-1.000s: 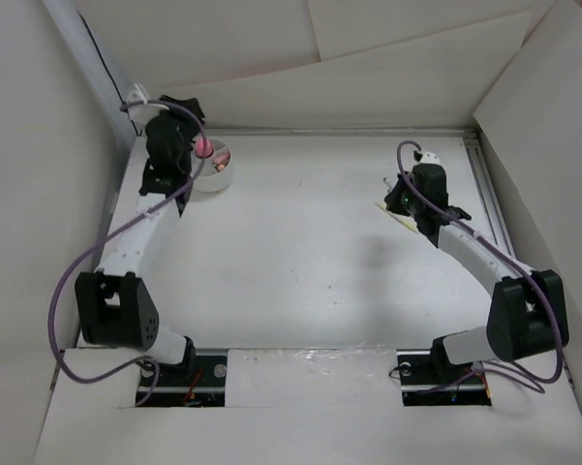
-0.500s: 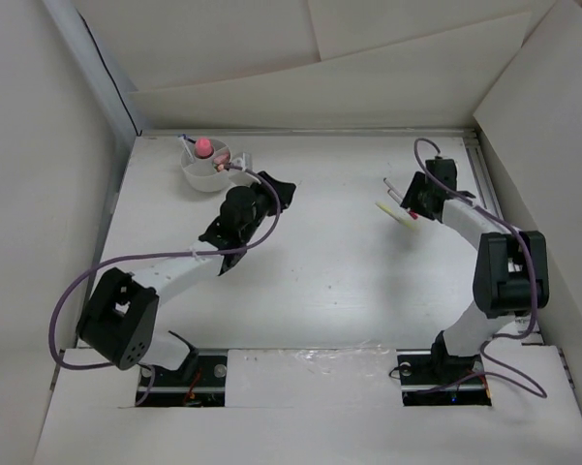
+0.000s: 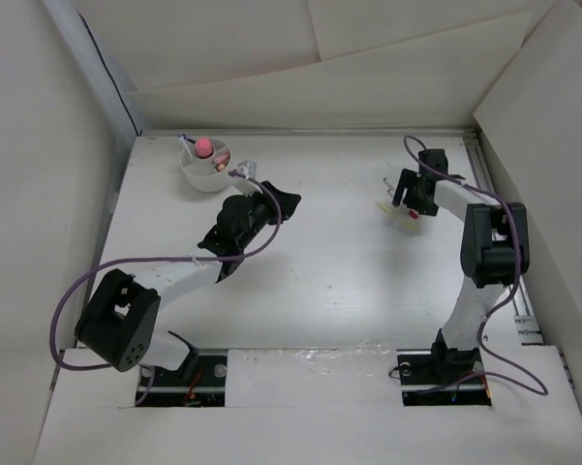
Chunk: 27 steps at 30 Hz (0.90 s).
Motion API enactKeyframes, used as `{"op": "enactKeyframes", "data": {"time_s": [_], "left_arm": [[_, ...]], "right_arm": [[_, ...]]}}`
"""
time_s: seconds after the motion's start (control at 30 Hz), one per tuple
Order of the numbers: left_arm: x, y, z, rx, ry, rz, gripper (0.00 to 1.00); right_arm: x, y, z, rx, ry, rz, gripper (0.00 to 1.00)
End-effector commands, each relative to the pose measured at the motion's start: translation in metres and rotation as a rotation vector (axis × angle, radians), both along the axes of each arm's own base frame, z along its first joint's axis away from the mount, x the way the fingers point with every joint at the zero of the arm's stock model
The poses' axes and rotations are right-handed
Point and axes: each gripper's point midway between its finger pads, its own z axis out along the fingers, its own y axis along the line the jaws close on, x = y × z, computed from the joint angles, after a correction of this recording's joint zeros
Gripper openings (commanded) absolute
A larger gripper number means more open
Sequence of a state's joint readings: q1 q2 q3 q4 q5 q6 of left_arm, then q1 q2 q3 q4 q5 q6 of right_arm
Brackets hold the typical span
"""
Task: Sort the stationery into containers
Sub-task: Grab a piece of stationery with the right arm
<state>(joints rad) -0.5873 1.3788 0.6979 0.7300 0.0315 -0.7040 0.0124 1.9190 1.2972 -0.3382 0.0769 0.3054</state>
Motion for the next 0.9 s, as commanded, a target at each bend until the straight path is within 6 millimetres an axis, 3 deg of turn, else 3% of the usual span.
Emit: {"op": "enactKeyframes", "data": {"time_s": [0.0, 0.23, 0.4, 0.57, 0.6, 0.7, 0.87], "left_arm": [[-0.002, -0.007, 0.01, -0.027, -0.05, -0.044, 0.23], [-0.003, -0.011, 0.006, -0.03, -0.035, -0.064, 0.23], [-0.005, -0.008, 0.019, -0.046, -0.061, -0.055, 0.23], [-0.004, -0.006, 0.017, -0.041, -0.054, -0.045, 0.23], [-0.002, -0.003, 0.017, -0.041, -0.054, -0.036, 0.23], [-0.004, -0.004, 0.012, -0.036, -0.046, -0.045, 0.23], [-0.002, 0.0, 0.019, -0.054, -0.058, -0.036, 0.23]], "right_arm": [[0.009, 0.001, 0.011, -0.003, -0.009, 0.045, 0.81], [0.013, 0.005, 0.007, -0.008, 0.008, 0.062, 0.81], [0.014, 0.004, 0.0, -0.014, 0.022, 0.071, 0.81], [0.012, 0.021, -0.002, -0.008, 0.041, 0.117, 0.61], [0.012, 0.026, 0.003, -0.009, 0.03, 0.128, 0.53], [0.006, 0.037, 0.001, -0.009, 0.039, 0.154, 0.44], [0.006, 0.041, 0.003, -0.039, 0.04, 0.154, 0.3]]}}
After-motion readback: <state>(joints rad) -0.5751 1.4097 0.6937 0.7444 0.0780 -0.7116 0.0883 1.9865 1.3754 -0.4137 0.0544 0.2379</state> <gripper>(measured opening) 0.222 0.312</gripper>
